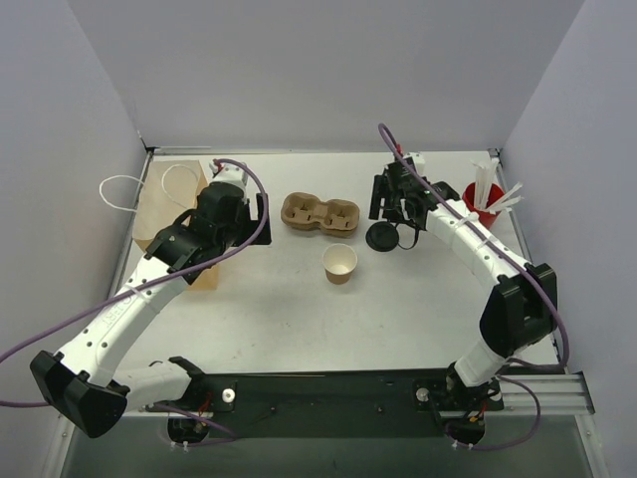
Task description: Pack the takeout coffee
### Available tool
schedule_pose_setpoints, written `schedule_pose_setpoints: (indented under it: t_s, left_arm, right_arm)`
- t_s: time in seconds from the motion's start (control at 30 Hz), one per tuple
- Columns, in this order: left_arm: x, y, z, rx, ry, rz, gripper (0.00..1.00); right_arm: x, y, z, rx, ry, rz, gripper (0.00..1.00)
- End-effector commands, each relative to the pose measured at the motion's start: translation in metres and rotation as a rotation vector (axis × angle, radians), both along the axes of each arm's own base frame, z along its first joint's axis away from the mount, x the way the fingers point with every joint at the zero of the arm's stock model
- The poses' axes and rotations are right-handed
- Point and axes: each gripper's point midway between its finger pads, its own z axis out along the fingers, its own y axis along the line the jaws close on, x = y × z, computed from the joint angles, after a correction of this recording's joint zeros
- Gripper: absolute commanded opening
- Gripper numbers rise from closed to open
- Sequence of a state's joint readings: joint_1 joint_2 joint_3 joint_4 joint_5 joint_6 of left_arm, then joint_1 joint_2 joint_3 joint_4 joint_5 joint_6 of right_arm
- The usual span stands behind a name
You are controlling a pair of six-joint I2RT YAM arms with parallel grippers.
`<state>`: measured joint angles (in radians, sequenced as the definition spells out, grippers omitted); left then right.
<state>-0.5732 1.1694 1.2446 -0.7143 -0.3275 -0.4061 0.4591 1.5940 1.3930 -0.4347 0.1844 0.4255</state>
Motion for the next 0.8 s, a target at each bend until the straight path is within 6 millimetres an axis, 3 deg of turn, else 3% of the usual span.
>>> schedule_pose_setpoints:
  t_s: [0.0, 0.27, 0.77]
  left_arm:
    - [0.009, -0.007, 0.028, -0.044, -0.069, -0.021, 0.97]
    - [0.01, -0.009, 0.023, -0.045, -0.054, -0.024, 0.97]
    - [0.009, -0.006, 0.019, -0.034, -0.041, -0.016, 0.97]
  right_arm:
    - [0.024, -0.005, -0.024, 0.054, -0.001, 0.033, 0.74]
    - [0.046, -0.007, -0.08, 0.063, 0.085, 0.039, 0.85]
    - [0.061, -0.017, -0.118, -0.011, 0.136, 0.012, 0.84]
